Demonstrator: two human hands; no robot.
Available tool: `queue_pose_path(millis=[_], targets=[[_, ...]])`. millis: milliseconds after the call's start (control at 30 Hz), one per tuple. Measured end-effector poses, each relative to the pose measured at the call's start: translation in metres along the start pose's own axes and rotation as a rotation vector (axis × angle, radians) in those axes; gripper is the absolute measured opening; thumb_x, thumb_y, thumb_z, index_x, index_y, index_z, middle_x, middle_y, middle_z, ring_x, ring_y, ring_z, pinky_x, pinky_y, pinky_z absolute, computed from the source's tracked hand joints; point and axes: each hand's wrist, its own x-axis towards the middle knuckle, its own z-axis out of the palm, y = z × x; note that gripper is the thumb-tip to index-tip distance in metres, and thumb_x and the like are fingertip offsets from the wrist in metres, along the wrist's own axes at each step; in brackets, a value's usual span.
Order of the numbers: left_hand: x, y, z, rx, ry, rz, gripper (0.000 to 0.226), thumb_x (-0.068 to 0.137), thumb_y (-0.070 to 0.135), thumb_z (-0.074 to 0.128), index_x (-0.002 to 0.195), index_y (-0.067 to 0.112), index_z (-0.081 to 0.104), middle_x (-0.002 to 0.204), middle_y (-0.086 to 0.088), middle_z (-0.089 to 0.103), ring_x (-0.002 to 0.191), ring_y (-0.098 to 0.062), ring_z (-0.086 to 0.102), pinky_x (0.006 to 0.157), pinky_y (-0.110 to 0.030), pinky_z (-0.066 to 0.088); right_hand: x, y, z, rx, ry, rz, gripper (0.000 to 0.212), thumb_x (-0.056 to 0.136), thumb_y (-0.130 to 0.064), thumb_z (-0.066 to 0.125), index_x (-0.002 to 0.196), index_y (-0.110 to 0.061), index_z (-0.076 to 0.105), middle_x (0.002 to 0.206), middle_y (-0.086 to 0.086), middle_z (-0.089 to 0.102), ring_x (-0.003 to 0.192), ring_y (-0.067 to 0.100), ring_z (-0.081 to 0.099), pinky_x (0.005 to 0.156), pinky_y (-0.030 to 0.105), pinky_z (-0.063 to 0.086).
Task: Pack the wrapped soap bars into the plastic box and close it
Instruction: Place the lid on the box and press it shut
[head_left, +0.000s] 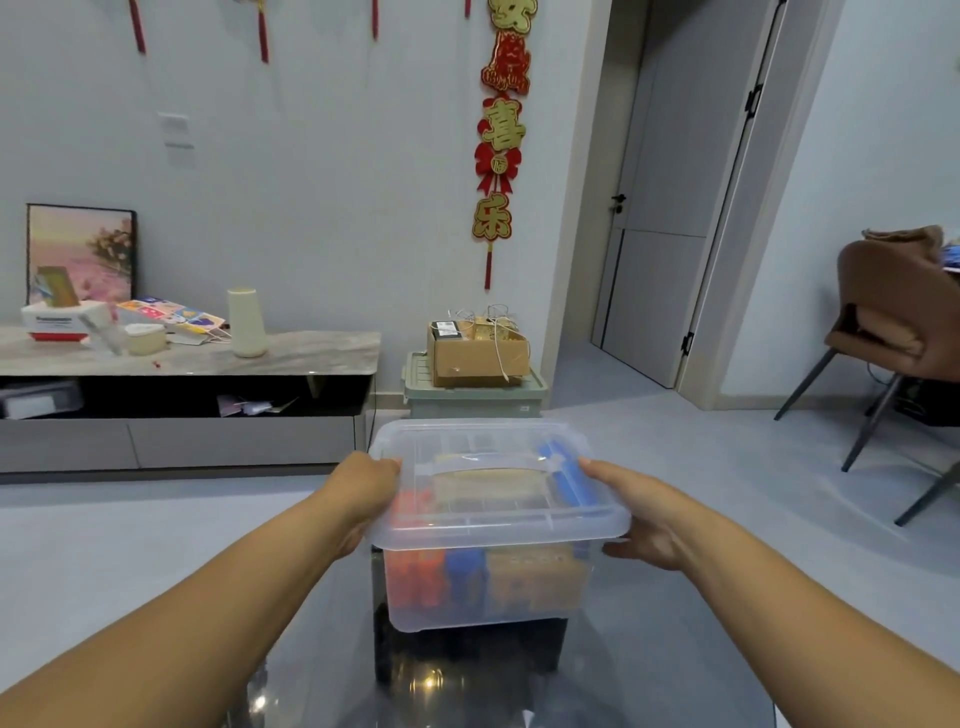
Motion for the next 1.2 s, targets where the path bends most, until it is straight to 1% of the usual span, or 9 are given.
queue_pose_path(millis=[67,233,333,467,633,733,933,1067,1200], targets=[[-0.001,0.001,0.004,0.059,0.025,0.021,0.034,0.096,0.022,0.041,0.114,-0.002,0.058,0.095,-0.017,0.065,0.077,-0.029,0.064,0.057,-0.032,0.05,0.002,-0.004,0.005,0.045,0.073,-0.06,0.034,0.096,-0.029,0.067,0.12,-0.006,0.066,0.109,0.015,0.074,0.093,0.032,0.071,0.091,0.051,0.057],[0.004,-0.002,0.005,0.07,0.018,0.049,0.035,0.097,0.021,0.035,0.122,0.003,0.052,0.101,-0.019,0.063,0.083,-0.031,0.064,0.055,-0.031,0.049,0.009,-0.002,0.014,-0.069,0.171,-0.111,0.03,0.099,-0.025,0.059,0.119,-0.004,0.064,0.108,0.015,0.072,0.096,0.035,0.071,0.085,0.044,0.061],[0.007,-0.003,0.005,0.08,0.014,0.057,0.036,0.097,0.023,0.034,0.124,0.004,0.051,0.102,-0.018,0.063,0.084,-0.03,0.064,0.058,-0.032,0.05,0.011,-0.004,0.018,-0.076,0.187,-0.133,0.025,0.1,-0.022,0.055,0.116,-0.005,0.063,0.105,0.015,0.071,0.093,0.033,0.07,0.076,0.038,0.059],[0.01,0.0,0.004,0.11,0.027,0.073,0.036,0.098,0.021,0.033,0.12,0.002,0.053,0.1,-0.018,0.063,0.082,-0.03,0.062,0.06,-0.032,0.049,0.012,-0.007,0.023,-0.158,0.194,-0.155,0.023,0.102,-0.025,0.049,0.112,-0.01,0.063,0.105,0.013,0.07,0.099,0.035,0.069,0.09,0.047,0.059],[0.018,0.002,0.001,0.127,0.012,0.068,0.037,0.095,0.021,0.033,0.118,0.001,0.054,0.102,-0.019,0.063,0.088,-0.034,0.063,0.074,-0.04,0.055,0.018,-0.012,0.024,-0.231,0.164,-0.167,0.029,0.103,-0.028,0.044,0.119,-0.012,0.061,0.108,0.013,0.069,0.098,0.033,0.069,0.09,0.045,0.059],[0.029,0.003,-0.002,0.12,0.003,0.068,0.037,0.093,0.022,0.034,0.115,0.002,0.056,0.101,-0.019,0.064,0.089,-0.035,0.065,0.083,-0.047,0.056,0.024,-0.013,0.028,-0.24,0.159,-0.176,0.031,0.102,-0.027,0.042,0.121,-0.01,0.06,0.109,0.014,0.069,0.095,0.034,0.069,0.081,0.041,0.058],[0.059,0.009,-0.002,0.114,0.011,0.075,0.039,0.091,0.02,0.034,0.12,0.001,0.054,0.108,-0.019,0.063,0.094,-0.036,0.063,0.077,-0.041,0.052,0.046,-0.026,0.036,-0.263,0.154,-0.199,0.03,0.103,-0.021,0.039,0.119,-0.006,0.06,0.106,0.016,0.068,0.08,0.03,0.065,0.059,0.031,0.052],[0.076,0.011,-0.004,0.126,0.017,0.082,0.047,0.087,0.025,0.036,0.126,0.003,0.052,0.116,-0.018,0.061,0.094,-0.034,0.062,0.08,-0.041,0.054,0.064,-0.03,0.042,-0.265,0.166,-0.188,0.031,0.099,-0.022,0.042,0.12,-0.007,0.06,0.108,0.017,0.067,0.088,0.035,0.068,0.076,0.041,0.057],[0.082,0.016,-0.001,0.135,0.038,0.12,0.039,0.09,0.019,0.037,0.118,-0.001,0.056,0.107,-0.019,0.061,0.082,-0.031,0.059,0.062,-0.031,0.046,0.073,-0.033,0.045,-0.278,0.192,-0.188,0.035,0.097,-0.024,0.045,0.122,-0.006,0.061,0.112,0.018,0.067,0.096,0.036,0.068,0.081,0.041,0.057]])
